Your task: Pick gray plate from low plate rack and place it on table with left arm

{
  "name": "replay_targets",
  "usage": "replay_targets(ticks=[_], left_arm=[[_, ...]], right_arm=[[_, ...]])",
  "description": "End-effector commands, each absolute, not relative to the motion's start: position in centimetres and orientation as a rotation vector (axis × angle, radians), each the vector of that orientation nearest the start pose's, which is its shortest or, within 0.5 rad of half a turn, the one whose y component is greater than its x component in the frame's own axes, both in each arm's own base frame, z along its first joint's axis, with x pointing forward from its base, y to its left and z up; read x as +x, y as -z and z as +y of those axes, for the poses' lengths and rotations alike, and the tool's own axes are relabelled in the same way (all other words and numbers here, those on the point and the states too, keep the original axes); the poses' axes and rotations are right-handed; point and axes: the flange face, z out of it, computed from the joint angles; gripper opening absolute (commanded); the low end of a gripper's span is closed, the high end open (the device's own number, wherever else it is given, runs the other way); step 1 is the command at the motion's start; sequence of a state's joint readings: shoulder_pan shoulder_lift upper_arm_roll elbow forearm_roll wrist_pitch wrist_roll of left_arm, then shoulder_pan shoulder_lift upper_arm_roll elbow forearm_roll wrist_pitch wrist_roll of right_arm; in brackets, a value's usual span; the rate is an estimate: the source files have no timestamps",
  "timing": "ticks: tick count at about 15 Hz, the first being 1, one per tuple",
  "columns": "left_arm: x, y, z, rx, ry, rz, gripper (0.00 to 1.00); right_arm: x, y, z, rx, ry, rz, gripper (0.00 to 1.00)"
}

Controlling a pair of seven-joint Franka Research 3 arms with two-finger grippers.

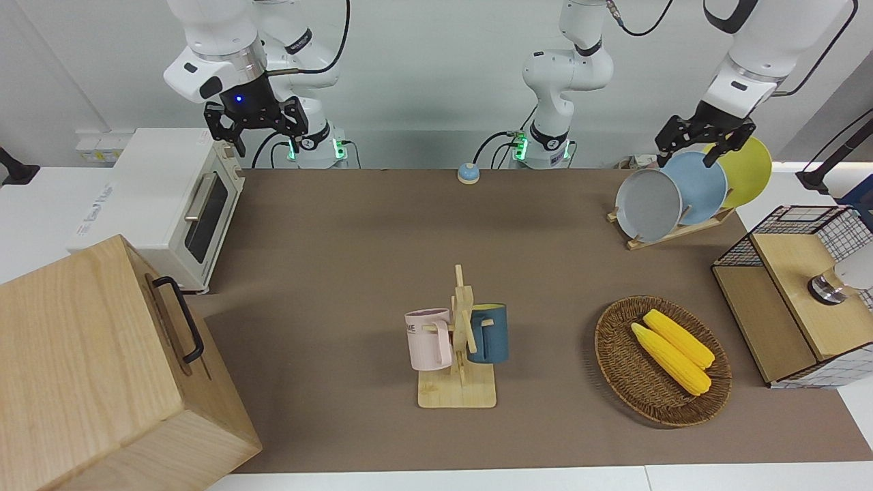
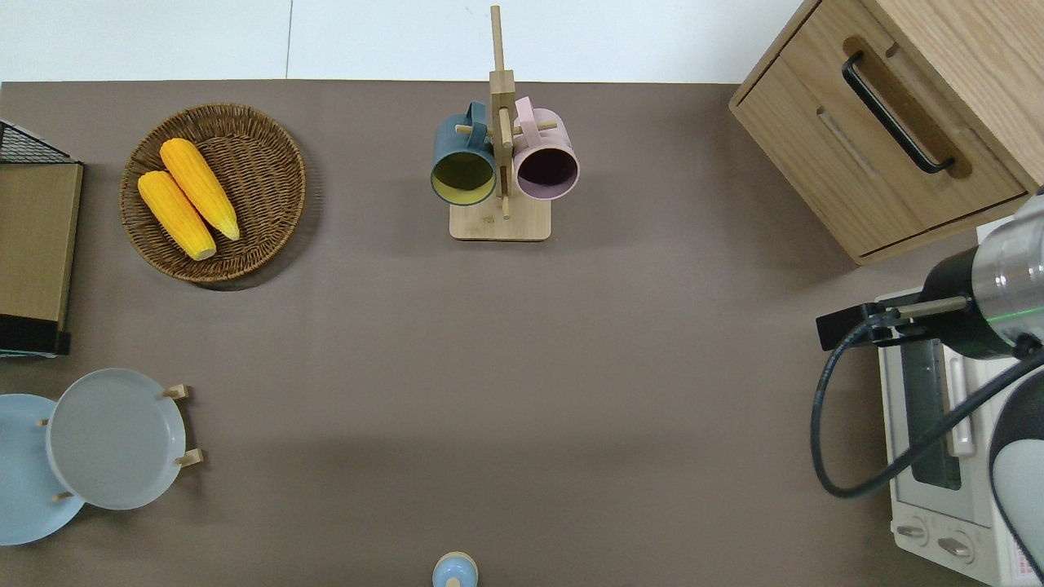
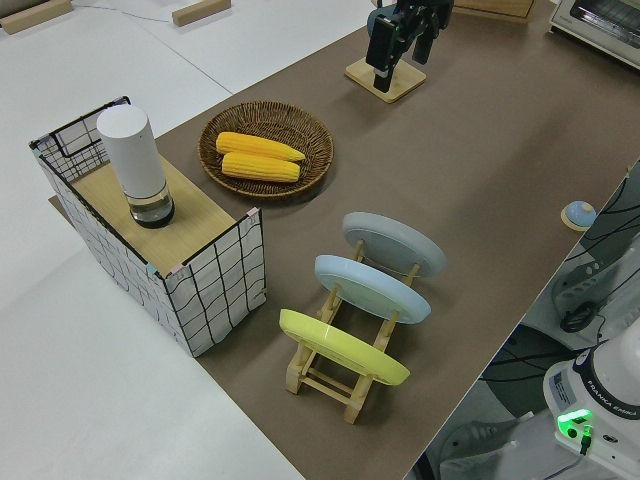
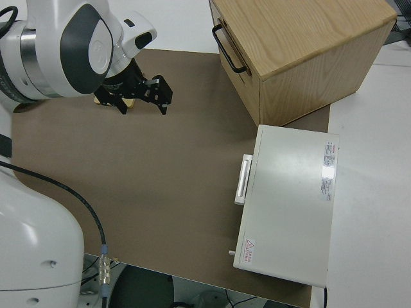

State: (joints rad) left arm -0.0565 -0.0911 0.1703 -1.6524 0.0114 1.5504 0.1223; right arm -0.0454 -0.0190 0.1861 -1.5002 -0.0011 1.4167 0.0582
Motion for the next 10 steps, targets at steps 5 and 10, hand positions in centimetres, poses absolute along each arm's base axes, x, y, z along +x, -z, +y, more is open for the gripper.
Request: replay_targets(ticks=[5, 10], left_arm=[[51.3, -62.3, 9.0, -3.060, -0.077, 0.105, 0.99], [50.9, -59.6, 10.9, -3.043, -0.112, 0.063, 0.99]], right_arm=[[52.5, -65.7, 7.5, -3.139, -0.109, -0.127, 0.990], [52.5, -65.7, 7.5, -3.139, -0.109, -0.127, 0.990]])
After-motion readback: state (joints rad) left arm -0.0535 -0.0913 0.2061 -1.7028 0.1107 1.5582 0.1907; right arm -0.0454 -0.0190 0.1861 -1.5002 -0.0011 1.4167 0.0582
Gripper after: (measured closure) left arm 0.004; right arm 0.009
